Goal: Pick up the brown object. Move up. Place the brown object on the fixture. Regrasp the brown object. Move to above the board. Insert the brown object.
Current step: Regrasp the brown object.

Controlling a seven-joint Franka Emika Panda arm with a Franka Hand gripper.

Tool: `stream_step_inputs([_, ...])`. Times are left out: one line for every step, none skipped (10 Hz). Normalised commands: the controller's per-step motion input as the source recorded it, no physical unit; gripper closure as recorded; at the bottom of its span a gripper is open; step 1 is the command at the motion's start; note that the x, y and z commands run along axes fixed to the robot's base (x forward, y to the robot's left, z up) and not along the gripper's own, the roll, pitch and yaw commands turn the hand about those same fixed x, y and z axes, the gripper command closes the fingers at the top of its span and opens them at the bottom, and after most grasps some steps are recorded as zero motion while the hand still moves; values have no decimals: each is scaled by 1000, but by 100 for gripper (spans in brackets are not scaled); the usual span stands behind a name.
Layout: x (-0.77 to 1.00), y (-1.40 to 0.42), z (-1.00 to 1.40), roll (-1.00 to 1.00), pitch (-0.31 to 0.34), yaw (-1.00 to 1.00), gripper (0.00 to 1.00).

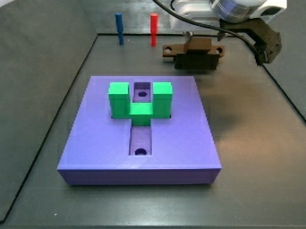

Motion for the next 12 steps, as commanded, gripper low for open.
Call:
stream_step_inputs([0,26,-140,0,0,0,0])
stream_step_inputs([0,31,-166,0,0,0,0])
stream_step_inputs([0,34,-229,0,0,0,0])
stream_step_inputs([0,20,-297,51,0,0,0])
stream_step_inputs([0,20,-269,49,0,0,0])
stream_step_inputs([0,40,-231,69,0,0,0])
stream_step_inputs([23,111,-169,86,49,0,0])
stream_step_inputs([0,77,-234,120,14,0,0])
stream_step_inputs([0,66,-226,157,23,0,0])
stream_step_inputs([0,20,-209,220,37,0,0])
stream_step_inputs([0,0,-146,289,94,0,0])
stream_step_inputs([17,0,-51,291,123,0,0])
